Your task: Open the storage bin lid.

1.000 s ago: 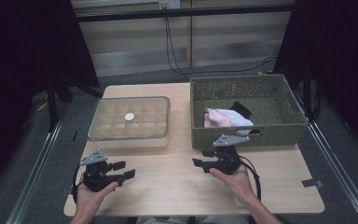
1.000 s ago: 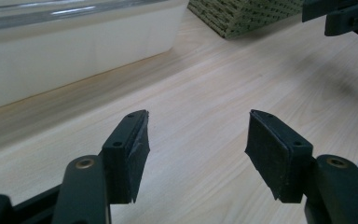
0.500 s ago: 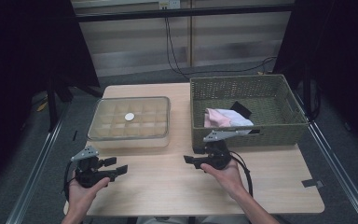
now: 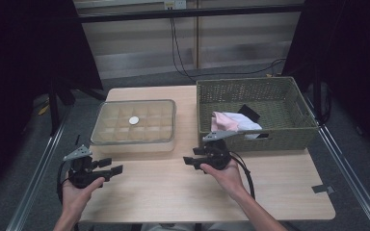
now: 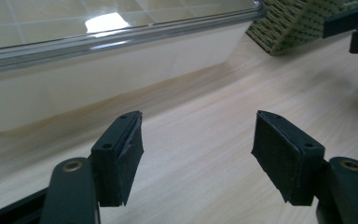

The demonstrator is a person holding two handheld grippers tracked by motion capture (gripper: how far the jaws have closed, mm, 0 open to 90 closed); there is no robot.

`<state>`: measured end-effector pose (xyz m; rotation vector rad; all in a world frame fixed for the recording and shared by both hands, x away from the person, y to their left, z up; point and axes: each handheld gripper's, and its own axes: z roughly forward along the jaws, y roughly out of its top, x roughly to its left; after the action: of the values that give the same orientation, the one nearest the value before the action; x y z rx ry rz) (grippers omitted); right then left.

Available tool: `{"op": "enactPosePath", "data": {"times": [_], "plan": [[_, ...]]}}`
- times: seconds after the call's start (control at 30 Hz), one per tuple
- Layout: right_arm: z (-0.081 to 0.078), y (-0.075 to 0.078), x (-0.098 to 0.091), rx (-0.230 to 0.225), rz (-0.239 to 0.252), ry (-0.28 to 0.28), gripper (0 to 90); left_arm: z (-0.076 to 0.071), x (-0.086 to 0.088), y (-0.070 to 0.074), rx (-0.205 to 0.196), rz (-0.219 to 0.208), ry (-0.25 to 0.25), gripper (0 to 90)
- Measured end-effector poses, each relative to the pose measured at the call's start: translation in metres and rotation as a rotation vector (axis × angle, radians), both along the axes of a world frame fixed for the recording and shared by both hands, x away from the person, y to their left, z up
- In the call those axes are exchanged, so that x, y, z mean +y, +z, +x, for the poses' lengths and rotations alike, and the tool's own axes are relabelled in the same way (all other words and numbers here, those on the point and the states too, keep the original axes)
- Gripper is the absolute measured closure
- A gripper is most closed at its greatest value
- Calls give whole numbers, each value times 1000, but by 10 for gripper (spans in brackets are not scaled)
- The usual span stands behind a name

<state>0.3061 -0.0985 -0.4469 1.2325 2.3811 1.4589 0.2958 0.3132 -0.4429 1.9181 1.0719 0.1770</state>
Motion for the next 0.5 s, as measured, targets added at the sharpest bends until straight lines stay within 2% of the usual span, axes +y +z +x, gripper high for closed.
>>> {"op": "enactPosePath", "data": {"times": [0.33,0.5], "plan": [[12,4,11,7,-10,17,435,9,16,6,2,18,18,344],[20,10,16,1,3,16,435,15,22,9,8,26,18,344]]}}
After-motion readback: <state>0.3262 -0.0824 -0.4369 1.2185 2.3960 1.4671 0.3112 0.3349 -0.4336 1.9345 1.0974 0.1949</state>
